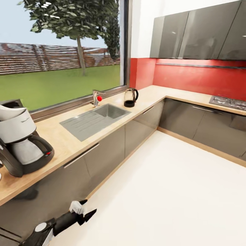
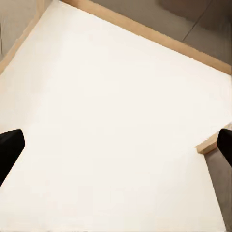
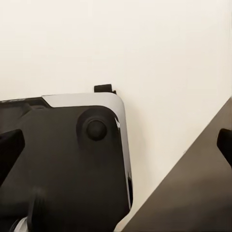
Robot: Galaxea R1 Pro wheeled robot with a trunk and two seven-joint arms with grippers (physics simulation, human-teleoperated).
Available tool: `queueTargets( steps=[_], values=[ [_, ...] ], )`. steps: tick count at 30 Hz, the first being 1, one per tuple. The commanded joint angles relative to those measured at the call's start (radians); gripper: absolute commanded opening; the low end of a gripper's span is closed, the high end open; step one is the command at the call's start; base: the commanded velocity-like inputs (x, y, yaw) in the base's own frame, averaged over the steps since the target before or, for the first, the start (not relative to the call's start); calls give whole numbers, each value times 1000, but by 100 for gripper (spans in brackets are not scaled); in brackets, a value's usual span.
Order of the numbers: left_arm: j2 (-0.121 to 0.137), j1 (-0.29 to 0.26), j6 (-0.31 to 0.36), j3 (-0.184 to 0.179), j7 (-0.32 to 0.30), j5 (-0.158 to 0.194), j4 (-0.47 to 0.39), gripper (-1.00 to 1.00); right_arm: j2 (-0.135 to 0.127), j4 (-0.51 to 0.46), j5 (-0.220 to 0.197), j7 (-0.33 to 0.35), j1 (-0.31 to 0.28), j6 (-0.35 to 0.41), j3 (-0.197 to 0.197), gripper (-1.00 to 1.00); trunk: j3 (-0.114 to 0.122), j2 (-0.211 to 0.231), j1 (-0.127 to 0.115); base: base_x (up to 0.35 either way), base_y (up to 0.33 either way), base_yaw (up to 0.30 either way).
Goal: Set up a coffee station on the kitchen countertop: keep the coffee maker on the countertop, move the bottle of coffee from the kitchen shelf to the counter next to the coffee maker, place a paper coffee filter on top of the coffee maker, put the saucer next to the coffee maker with the coffee cup on the saucer, and place the electric kettle next to the coffee maker.
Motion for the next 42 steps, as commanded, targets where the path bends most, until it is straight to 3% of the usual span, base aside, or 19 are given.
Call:
queueTargets(
  steps=[1, 3, 5, 7, 9, 12, 14, 16, 20, 22, 24, 25, 26, 42],
  values=[
    [2, 45, -5, 8, 15, -8, 5, 100, 0, 2, -10, 3, -1, -4, 5, 100, -2, -2, 1, -1, -1, -265],
    [8, 128, -4, 9, 73, -10, 13, 100, 0, 2, -10, 3, -1, -3, 6, 100, -2, -2, 1, 0, 0, -265],
    [18, 210, 0, 9, 170, -15, 19, 100, 1, 3, -10, 4, -1, -3, 6, 100, -2, -2, 1, 0, 0, -265],
    [33, 288, 3, 9, 289, -18, 38, 100, 8, 3, -10, 5, -1, -3, 6, 100, -2, -2, 1, 0, 0, -265],
    [44, 366, 4, 8, 481, -20, 119, 100, 36, 4, -7, 6, -1, -3, 7, 100, -2, -2, 1, 0, 0, -265],
    [47, 392, 4, -1, 713, -21, 272, 100, 53, 5, -6, 5, -1, -3, 7, 100, -2, -2, 1, 0, 0, -265],
    [45, 398, 4, -4, 919, -21, 401, 100, 57, 7, -6, 4, -1, -3, 7, 100, -2, -2, 1, 0, 0, -265],
    [44, 400, 4, -5, 1017, -21, 462, 100, 57, 7, -8, 4, -1, -2, 5, 100, -2, -2, 1, 0, 0, -265],
    [36, 401, -1, 1, 1067, -17, 489, 100, 56, 7, -11, 3, -1, -1, 1, 100, -2, -2, 1, 0, 0, -265],
    [11, 402, -6, 6, 1071, -14, 488, 100, 54, 6, -11, 3, -1, -1, 0, 100, -2, -2, 1, 0, 0, -265],
    [-36, 401, -8, 6, 1072, -13, 485, 100, 54, 6, -11, 3, -1, -1, 0, 100, -2, -2, 1, 0, 0, -265],
    [-44, 401, -9, 6, 1072, -13, 485, 100, 54, 6, -11, 3, -1, -1, 0, 100, -2, -2, 1, 0, 0, -265],
    [-74, 402, -8, 10, 1072, -12, 487, 100, 55, 5, -11, 3, -1, 0, 1, 100, -2, -2, 1, 0, 0, -265],
    [-78, 402, -8, 6, 1072, -12, 486, 100, 57, 5, -10, 5, -1, 1, 3, 100, -2, -2, 1, 0, 0, -255]
  ],
)
